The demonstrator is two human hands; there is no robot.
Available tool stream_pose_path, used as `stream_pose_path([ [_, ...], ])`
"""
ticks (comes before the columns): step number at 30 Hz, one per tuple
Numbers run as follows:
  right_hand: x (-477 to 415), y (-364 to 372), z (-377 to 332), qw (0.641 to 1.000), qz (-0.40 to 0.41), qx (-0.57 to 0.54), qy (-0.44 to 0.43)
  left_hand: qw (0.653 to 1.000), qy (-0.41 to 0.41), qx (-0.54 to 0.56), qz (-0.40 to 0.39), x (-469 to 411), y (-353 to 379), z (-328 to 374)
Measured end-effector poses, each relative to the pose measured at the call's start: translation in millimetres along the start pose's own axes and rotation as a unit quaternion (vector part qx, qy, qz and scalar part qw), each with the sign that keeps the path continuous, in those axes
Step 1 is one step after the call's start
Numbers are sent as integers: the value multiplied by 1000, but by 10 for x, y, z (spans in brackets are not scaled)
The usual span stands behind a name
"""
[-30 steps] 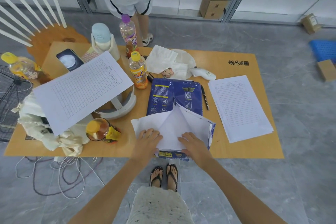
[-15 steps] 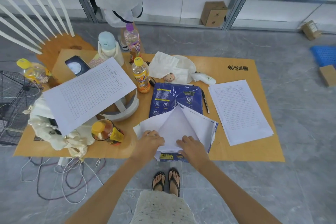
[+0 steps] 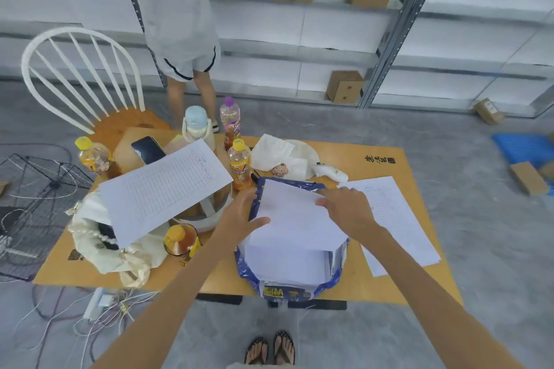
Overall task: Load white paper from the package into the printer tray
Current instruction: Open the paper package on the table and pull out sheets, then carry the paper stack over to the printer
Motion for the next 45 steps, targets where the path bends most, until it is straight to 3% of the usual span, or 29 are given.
stream_pose_path([
  [3, -62, -435, 179, 998, 34, -51, 16, 997, -18, 64, 42, -28, -143, 34],
  [5, -95, -714, 434, 982, 49, -169, 72, 994, -22, 101, 46, 0, -197, 119],
  [9, -160, -1027, 1050, 877, 100, -429, 193, 987, -1, 158, 4, 30, -166, 537],
  [13, -113, -978, 1341, 800, 135, -542, 217, 955, 25, 293, -30, -54, -171, 981],
  [17, -41, -749, 1467, 760, 116, -593, 238, 904, -56, 420, -62, -178, -181, 1043],
  [23, -18, -589, 1503, 747, 68, -619, 234, 937, -77, 334, -58, -316, -346, 1107],
  [27, -5, -630, 1343, 780, 41, -594, 191, 975, -22, 222, 22, -386, -476, 1159],
  [29, -7, -656, 1176, 798, 23, -584, 146, 976, -23, 210, 57, -379, -498, 1105],
  [33, -50, -648, 986, 788, 32, -606, 104, 971, -12, 214, 107, -289, -522, 993],
  [38, -145, -462, 908, 781, -12, -608, 143, 996, -31, 46, 65, -143, -542, 940],
  [42, -281, -408, 709, 756, -61, -642, 109, 985, -126, 97, 62, 76, -866, 534],
  [45, -398, -371, 216, 743, -140, -652, 57, 979, -106, 154, 84, 392, -1172, 442],
])
Point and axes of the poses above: each hand's wrist, its own x-axis away from the middle knuckle, its own y-axis out of the palm, z = x × y, the point moved 10 cm from there along -x, towards the middle knuckle, and after that the axes turned 4 degrees about y, right-handed, at the moved point
